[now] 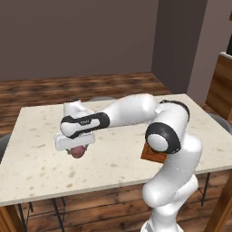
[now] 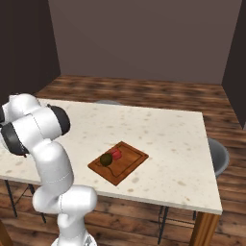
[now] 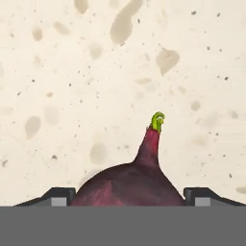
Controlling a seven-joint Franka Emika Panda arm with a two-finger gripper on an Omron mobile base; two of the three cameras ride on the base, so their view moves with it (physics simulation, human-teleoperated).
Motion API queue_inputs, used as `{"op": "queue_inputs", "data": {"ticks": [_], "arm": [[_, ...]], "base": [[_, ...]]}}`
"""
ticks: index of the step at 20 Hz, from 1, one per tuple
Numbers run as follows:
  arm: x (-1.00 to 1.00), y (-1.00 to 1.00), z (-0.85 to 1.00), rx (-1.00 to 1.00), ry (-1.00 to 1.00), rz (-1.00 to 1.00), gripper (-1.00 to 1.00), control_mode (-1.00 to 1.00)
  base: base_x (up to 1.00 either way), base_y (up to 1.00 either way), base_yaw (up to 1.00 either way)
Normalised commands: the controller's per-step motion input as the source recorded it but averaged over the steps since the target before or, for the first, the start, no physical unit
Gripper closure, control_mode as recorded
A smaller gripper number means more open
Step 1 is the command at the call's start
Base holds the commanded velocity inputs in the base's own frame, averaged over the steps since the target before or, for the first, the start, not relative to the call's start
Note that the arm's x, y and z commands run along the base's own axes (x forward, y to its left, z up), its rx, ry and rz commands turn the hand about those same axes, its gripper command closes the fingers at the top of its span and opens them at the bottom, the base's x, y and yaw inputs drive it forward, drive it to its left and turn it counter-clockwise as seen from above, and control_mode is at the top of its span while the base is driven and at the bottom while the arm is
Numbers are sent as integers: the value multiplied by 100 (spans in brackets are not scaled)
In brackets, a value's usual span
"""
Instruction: Place the avocado, onion, tomato, and bell pepper on the cutting board.
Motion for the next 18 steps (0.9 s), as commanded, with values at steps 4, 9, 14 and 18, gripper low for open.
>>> {"op": "queue_inputs", "data": {"ticks": [4, 9, 14, 18], "arm": [[-40, -75, 87, 2, -7, -11, 100, -100], [-40, -100, 75, 7, 0, -15, 100, -100], [-54, -100, 66, 5, -6, -19, 100, -100], [-45, -100, 61, 0, -16, -21, 100, -100]], "base": [[0, 0, 0], [0, 0, 0], [0, 0, 0], [0, 0, 0]]}}
